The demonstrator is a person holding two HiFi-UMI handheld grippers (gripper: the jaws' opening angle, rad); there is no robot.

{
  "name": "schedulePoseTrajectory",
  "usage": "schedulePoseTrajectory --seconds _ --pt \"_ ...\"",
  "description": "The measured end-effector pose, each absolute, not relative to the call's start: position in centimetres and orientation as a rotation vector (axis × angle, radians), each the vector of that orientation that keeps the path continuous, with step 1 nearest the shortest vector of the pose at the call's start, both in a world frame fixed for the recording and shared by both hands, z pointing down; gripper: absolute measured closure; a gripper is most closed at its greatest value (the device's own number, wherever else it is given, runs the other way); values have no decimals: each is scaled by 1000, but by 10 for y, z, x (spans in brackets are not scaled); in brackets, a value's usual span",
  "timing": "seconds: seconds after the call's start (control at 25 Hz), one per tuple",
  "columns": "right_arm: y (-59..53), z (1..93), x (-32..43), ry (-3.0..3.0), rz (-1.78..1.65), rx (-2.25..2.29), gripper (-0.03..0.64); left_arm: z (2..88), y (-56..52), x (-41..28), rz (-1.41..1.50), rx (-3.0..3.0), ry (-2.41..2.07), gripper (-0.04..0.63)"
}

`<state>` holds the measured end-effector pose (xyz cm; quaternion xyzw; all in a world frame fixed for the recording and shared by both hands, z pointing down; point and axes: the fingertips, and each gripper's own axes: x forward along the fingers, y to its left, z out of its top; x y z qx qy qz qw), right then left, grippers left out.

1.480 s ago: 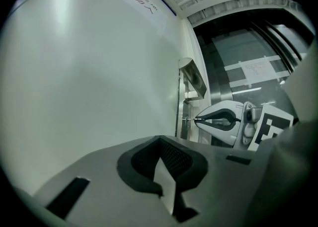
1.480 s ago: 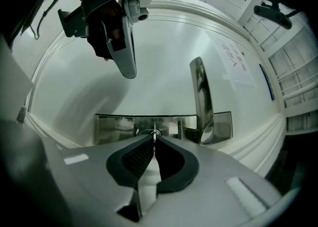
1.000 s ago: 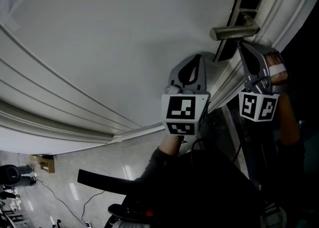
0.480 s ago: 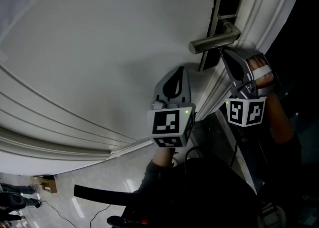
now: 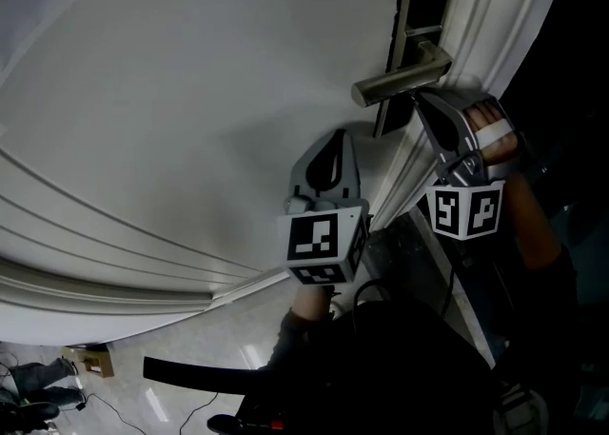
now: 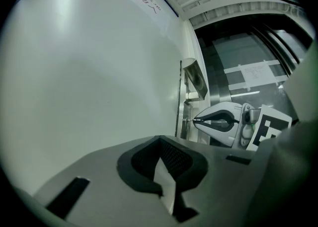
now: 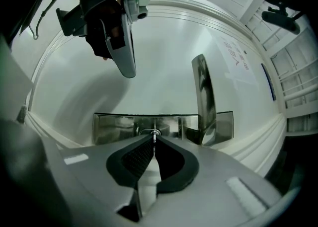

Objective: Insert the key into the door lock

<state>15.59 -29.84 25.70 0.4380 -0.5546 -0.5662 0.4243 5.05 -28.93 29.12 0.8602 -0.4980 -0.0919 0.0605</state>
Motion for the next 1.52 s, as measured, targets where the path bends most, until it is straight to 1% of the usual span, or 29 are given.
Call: schedulePoseTrajectory --seconds 1.52 --pt "-304 255 153 -1345 -1389 1096 604 297 -293 56 -267 2632 -1477 595"
